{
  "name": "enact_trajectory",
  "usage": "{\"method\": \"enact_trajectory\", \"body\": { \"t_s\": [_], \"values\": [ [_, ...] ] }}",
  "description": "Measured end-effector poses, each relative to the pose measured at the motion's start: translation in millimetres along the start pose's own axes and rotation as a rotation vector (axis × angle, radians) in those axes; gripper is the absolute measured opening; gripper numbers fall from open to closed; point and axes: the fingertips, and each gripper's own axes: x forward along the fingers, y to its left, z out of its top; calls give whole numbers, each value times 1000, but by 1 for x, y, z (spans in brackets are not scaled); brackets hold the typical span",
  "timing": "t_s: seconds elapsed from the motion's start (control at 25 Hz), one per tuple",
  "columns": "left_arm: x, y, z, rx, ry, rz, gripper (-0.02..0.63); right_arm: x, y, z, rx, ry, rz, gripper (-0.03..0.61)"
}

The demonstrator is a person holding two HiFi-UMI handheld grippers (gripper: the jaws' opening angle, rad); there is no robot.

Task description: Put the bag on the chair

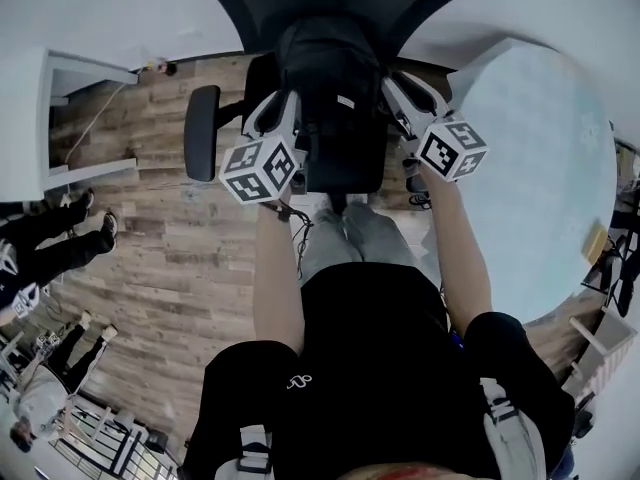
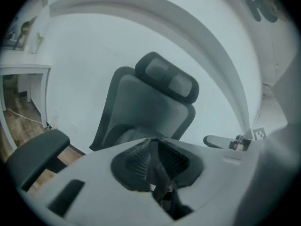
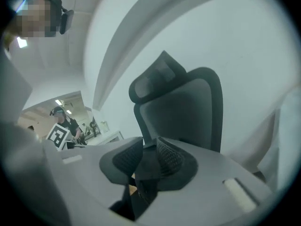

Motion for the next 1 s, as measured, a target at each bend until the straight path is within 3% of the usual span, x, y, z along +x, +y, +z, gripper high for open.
{"method": "enact_trajectory", "body": {
  "t_s": [0.04,0.12,0.24,0.36,0.52,0.72,1.0],
  "values": [
    [-8,-11,12,-4,-40,-28,-1,-6,7,11,-8,-33,0,78],
    [-24,-40,35,2,-116,-109,-3,-18,19,32,-14,-104,-3,8],
    [-46,-77,59,83,-190,-156,0,-38,36,56,8,-194,17,8],
    [-65,-102,71,180,-226,-134,0,-59,58,76,-3,-254,76,8],
    [-80,-121,79,313,-272,-74,2,-74,81,95,-112,-271,98,9],
    [-84,-116,83,334,-295,33,1,-78,82,104,-214,-245,53,9],
    [-84,-125,85,356,-299,50,0,-74,93,108,-262,-229,94,9]
  ]
}}
